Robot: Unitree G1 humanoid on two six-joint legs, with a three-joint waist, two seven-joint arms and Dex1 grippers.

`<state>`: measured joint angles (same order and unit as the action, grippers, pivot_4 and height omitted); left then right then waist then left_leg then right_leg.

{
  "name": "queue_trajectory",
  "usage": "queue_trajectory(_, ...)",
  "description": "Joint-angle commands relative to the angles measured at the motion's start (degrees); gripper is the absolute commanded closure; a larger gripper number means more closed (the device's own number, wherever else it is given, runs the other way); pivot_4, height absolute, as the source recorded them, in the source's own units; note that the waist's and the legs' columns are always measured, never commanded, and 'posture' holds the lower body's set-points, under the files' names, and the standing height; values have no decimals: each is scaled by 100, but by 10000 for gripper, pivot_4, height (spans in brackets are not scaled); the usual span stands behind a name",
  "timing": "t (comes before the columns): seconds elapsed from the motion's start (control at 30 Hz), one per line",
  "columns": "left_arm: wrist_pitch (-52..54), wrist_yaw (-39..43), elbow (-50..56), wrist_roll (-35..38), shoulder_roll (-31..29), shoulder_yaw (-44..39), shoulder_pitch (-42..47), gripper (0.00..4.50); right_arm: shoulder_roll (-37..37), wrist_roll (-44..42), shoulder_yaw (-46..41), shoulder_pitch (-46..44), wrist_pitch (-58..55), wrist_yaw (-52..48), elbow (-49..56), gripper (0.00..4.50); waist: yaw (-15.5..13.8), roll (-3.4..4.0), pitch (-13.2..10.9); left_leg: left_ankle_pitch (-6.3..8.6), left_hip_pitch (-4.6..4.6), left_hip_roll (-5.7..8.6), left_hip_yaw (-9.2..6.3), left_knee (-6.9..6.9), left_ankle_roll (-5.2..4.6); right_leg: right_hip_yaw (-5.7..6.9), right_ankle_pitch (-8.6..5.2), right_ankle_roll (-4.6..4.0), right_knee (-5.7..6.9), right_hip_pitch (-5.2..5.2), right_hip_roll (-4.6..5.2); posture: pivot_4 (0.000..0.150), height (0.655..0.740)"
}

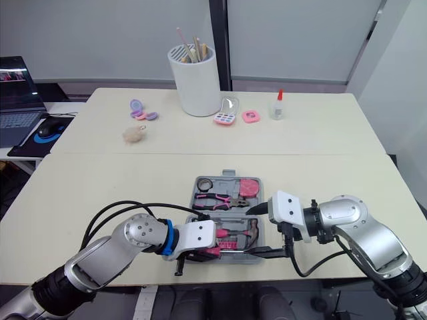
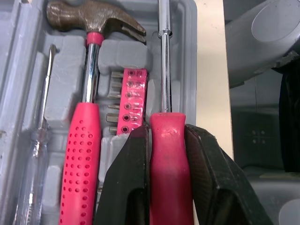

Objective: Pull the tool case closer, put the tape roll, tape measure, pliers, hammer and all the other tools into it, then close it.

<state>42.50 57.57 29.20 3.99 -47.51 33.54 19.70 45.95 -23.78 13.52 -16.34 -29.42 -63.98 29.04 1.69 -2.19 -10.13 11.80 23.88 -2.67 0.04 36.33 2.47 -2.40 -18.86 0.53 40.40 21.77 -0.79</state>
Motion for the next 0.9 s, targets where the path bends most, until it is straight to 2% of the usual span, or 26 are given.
queue_trajectory(0.03,50,-6,246,-89,-32,30,-68,37794,38,-103,-135,5,-15,11,239,0,0,0,0,0,0,0,0,0,0,0,0,0,0,0,0,1500,7400)
queue_trajectory(0.7,-28,-29,-51,-397,319,245,-82,37794,52,-161,-177,72,-126,97,410,0,-6,0,0,0,-1,1,-2,0,0,1,1,-1,0,-3,1,1500,7400)
queue_trajectory(0.77,-20,1,-22,-374,298,218,-85,30433,38,-160,-174,61,-129,99,396,0,-5,0,0,0,-2,2,-1,0,0,1,1,-1,0,-3,1,1500,7400)
queue_trajectory(0.9,-42,4,41,-305,303,102,-83,18944,11,-137,-154,40,-101,114,353,0,-4,0,0,0,-1,1,-2,0,0,1,1,-1,0,-3,0,1500,7400)
